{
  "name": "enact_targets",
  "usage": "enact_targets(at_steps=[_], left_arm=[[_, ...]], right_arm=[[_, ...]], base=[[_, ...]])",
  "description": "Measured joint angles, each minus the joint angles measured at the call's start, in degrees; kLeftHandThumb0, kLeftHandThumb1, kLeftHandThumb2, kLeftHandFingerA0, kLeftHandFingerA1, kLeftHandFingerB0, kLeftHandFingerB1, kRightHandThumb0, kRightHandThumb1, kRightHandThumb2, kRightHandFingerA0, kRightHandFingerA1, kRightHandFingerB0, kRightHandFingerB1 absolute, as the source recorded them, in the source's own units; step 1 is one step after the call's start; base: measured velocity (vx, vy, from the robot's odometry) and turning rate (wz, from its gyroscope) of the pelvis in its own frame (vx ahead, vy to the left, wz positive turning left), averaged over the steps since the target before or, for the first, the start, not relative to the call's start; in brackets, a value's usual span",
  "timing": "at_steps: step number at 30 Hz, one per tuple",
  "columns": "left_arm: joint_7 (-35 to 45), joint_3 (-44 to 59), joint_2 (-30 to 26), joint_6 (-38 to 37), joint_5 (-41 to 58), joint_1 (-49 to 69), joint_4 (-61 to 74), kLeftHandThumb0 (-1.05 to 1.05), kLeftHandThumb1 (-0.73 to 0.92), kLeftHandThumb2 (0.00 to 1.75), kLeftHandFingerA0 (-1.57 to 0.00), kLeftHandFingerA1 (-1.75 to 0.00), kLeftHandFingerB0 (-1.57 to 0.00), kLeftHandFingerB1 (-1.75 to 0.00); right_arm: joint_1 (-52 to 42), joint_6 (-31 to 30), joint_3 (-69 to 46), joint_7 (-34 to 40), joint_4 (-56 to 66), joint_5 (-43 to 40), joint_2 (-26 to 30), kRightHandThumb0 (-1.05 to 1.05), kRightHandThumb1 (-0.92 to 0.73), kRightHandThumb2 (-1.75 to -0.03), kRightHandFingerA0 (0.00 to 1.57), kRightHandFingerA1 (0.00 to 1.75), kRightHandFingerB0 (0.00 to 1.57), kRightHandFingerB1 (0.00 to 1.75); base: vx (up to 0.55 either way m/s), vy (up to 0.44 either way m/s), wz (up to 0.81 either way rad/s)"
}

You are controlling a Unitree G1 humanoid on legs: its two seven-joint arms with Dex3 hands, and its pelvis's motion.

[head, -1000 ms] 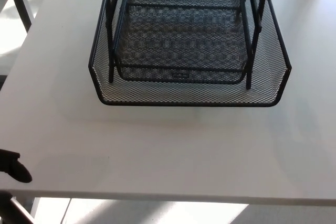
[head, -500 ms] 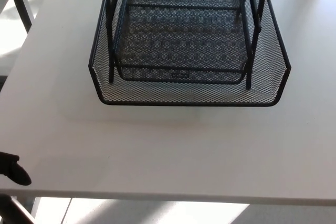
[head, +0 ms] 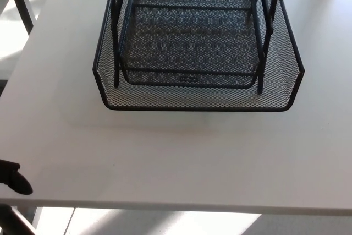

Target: The robot uses its right hand to grab the drawer kept on the middle of the desk and pull it out towards the robot

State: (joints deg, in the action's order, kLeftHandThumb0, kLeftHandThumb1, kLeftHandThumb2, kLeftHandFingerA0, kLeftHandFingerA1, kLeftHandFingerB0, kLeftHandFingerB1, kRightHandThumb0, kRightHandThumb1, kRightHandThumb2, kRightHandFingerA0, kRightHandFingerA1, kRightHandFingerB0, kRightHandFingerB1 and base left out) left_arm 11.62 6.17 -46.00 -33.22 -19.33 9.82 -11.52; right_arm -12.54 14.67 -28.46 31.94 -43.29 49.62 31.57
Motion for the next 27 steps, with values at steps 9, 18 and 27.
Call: enact_targets(at_steps=[9, 18, 27], left_arm=[[-0.04, 0.08, 0.01, -0.08, 0.0, 0.42, -0.09, -0.27, 0.57, 0.57, -0.78, -0.84, -0.8, -0.57], [-0.07, 0.2, 0.01, -0.17, -0.01, 0.57, -0.14, -0.27, 0.57, 0.57, -0.79, -0.84, -0.81, -0.57], [-0.26, 0.21, 0.69, -0.17, -0.05, 0.95, -0.07, -0.28, 0.57, 0.57, -0.79, -0.84, -0.81, -0.57]], right_arm=[[5.34, 1.47, 3.99, 3.42, -16.33, -4.86, -0.46, -0.82, -0.5, -0.87, 0.0, 0.36, 0.08, 0.26], [6.65, 2.53, 8.28, 3.33, -20.01, -11.52, -0.49, -0.75, -0.46, -0.85, 0.03, 0.4, 0.07, 0.36], [7.75, 3.29, 11.88, 1.92, -21.98, -16.49, 0.15, -0.38, -0.3, -0.92, 0.03, 0.54, 0.0, 0.5]], base=[[0.0, 0.0, 0.0], [0.0, 0.0, 0.0], [0.0, 0.0, 0.0]])
